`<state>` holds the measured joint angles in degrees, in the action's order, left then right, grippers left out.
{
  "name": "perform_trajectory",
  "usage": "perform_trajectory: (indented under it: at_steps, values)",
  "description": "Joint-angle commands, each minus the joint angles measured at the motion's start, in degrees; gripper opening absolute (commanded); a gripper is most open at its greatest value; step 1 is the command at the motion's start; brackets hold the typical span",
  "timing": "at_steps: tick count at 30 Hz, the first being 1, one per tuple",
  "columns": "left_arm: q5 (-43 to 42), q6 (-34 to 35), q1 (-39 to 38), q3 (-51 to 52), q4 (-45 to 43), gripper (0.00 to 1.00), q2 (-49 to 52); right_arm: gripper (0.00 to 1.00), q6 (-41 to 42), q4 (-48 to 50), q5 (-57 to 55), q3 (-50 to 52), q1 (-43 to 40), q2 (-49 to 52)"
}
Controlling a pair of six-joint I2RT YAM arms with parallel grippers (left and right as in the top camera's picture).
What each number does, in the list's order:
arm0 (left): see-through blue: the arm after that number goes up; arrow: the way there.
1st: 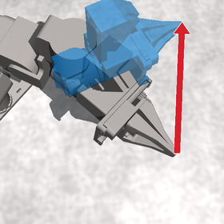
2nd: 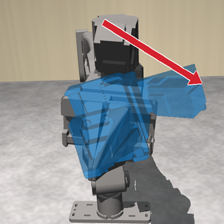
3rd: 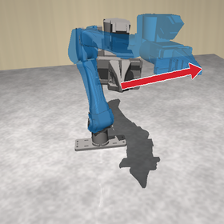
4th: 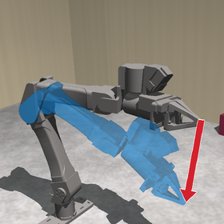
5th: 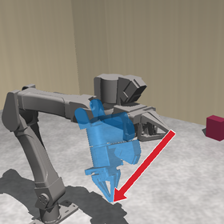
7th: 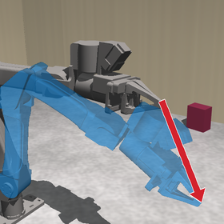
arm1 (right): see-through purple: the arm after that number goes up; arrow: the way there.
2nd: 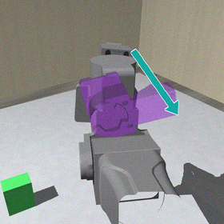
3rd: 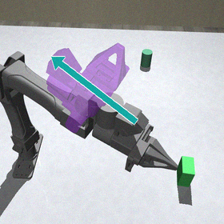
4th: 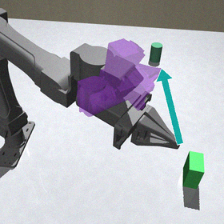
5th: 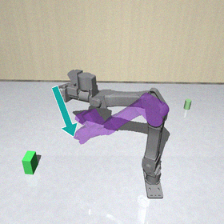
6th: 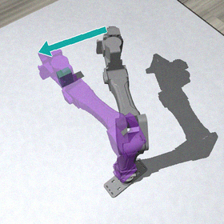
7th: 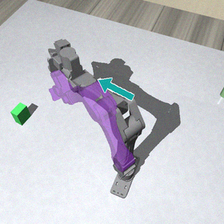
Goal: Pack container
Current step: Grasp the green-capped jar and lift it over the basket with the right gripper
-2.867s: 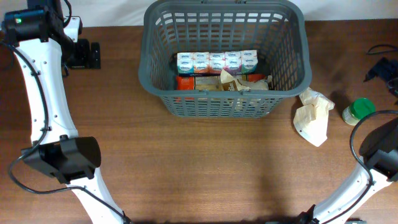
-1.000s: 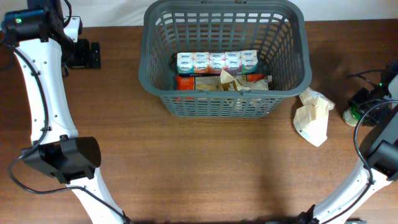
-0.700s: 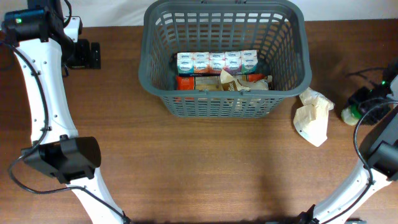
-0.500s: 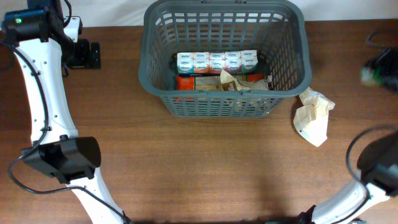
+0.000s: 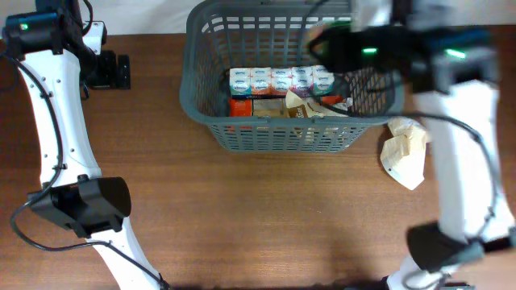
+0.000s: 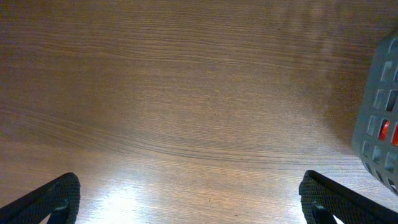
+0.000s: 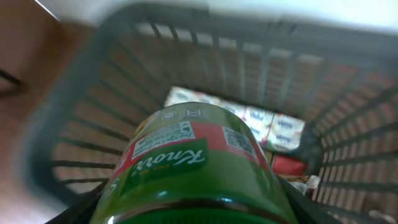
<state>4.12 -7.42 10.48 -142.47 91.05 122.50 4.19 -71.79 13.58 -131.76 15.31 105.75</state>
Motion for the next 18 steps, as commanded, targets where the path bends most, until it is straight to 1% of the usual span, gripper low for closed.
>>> perform_trajectory:
  at_steps: [1, 5, 8, 10, 18]
  values:
    - [0.2, 0.7, 0.3, 0.3, -0.1, 0.99, 0.3, 0.04, -0.8, 0.4, -11.6, 0.3, 2.1, 5.4]
    - [0.2, 0.7, 0.3, 0.3, -0.1, 0.99, 0.3, 0.04, -0.7, 2.7, -15.3, 0.3, 1.0, 11.9]
    - [0.2, 0.7, 0.3, 0.3, -0.1, 0.99, 0.3, 0.04, -0.7, 4.4, -15.8, 0.3, -0.9, 15.7]
    - [0.2, 0.7, 0.3, 0.3, -0.1, 0.99, 0.3, 0.04, 1.2, 4.7, -15.8, 0.3, -2.3, 17.6]
    - [0.2, 0.7, 0.3, 0.3, -0.1, 0.99, 0.3, 0.04, 1.2, 3.0, -15.6, 0.4, -3.8, 22.8]
